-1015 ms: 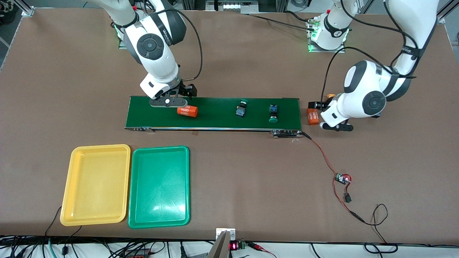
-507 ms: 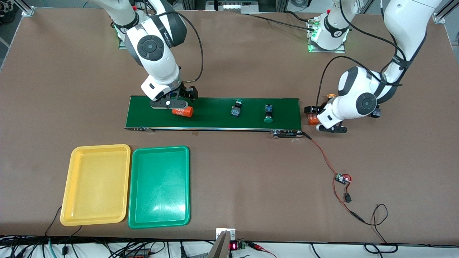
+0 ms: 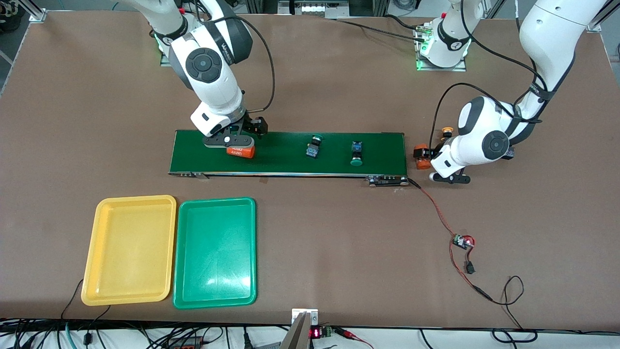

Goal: Sort buttons by color to trays

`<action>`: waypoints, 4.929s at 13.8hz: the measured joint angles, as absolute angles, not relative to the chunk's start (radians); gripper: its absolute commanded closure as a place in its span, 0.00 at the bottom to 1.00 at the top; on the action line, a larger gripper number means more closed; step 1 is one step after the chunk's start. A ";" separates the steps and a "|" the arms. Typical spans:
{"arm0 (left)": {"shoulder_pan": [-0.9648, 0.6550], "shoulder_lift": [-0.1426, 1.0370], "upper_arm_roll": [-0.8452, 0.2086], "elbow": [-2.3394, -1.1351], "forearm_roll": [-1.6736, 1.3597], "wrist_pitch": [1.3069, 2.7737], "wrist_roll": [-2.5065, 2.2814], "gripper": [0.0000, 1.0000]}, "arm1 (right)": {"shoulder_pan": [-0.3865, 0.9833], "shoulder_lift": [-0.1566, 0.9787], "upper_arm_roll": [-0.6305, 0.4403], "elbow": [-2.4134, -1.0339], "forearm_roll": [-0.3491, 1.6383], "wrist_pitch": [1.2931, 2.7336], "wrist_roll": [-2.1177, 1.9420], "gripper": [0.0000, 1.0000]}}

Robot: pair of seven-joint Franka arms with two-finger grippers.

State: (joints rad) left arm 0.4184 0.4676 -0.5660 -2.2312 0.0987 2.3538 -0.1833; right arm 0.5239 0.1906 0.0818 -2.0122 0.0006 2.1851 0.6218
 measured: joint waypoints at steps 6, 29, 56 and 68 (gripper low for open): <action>0.418 0.458 -0.568 -2.211 0.105 2.338 -0.174 1.00 | 0.528 0.215 0.082 -2.012 0.002 2.197 0.622 0.00; 0.081 0.368 -0.605 -2.072 0.197 2.203 0.833 0.74 | 0.599 0.326 0.083 -2.002 0.042 2.340 0.786 0.00; 0.229 0.331 -0.186 -2.210 -0.016 2.207 0.204 0.00 | 0.584 0.344 0.060 -1.968 0.020 2.446 0.734 1.00; 0.228 0.329 -0.191 -2.316 -0.136 2.210 0.102 0.00 | 0.311 0.618 0.050 -1.552 -0.148 2.339 0.356 0.96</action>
